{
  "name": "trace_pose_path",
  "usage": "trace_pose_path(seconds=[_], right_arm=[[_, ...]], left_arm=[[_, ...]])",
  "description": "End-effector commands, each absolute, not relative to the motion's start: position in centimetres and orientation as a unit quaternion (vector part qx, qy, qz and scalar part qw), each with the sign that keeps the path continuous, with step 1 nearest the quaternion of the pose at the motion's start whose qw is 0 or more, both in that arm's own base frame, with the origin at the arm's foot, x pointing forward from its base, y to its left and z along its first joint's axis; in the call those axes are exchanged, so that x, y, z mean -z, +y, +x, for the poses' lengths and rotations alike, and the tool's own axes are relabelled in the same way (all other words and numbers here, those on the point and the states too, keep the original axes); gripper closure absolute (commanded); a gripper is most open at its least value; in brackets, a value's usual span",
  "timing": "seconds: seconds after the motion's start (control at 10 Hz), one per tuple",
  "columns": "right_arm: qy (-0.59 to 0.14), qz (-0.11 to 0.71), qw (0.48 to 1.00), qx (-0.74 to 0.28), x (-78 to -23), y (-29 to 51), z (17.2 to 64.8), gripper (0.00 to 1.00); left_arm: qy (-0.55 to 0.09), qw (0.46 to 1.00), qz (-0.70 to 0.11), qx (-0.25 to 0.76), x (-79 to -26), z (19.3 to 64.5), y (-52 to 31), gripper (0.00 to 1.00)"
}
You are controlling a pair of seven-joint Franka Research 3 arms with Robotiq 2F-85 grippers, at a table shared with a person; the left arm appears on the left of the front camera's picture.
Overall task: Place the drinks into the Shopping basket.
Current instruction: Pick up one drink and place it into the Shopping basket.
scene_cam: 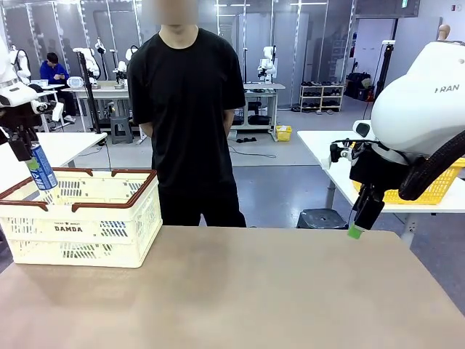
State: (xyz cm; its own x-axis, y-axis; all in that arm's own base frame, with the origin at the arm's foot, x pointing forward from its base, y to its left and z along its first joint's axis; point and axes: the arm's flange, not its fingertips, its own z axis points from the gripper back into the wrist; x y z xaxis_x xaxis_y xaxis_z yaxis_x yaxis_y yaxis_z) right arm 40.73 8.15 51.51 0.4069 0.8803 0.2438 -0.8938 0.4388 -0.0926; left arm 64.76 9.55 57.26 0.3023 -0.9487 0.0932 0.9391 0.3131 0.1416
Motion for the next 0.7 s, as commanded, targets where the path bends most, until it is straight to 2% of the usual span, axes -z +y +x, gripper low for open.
trace_pose_path(seconds=[0.0, 0.3, 0.6], right_arm=[[-0.129, 0.026, 0.838, -0.529, -51.5, 8.1, 40.7, 0.00], [-0.129, 0.026, 0.838, -0.529, -51.5, 8.1, 40.7, 0.00], [-0.129, 0.026, 0.838, -0.529, -51.5, 8.1, 40.7, 0.00]], left_arm=[[-0.088, 0.788, 0.012, 0.609, -54.6, 66.7, 9.7, 0.41], [-0.075, 0.793, 0.034, 0.603, -50.9, 68.3, 9.7, 0.41], [-0.074, 0.774, 0.045, 0.627, -47.1, 69.8, 10.2, 0.41]])
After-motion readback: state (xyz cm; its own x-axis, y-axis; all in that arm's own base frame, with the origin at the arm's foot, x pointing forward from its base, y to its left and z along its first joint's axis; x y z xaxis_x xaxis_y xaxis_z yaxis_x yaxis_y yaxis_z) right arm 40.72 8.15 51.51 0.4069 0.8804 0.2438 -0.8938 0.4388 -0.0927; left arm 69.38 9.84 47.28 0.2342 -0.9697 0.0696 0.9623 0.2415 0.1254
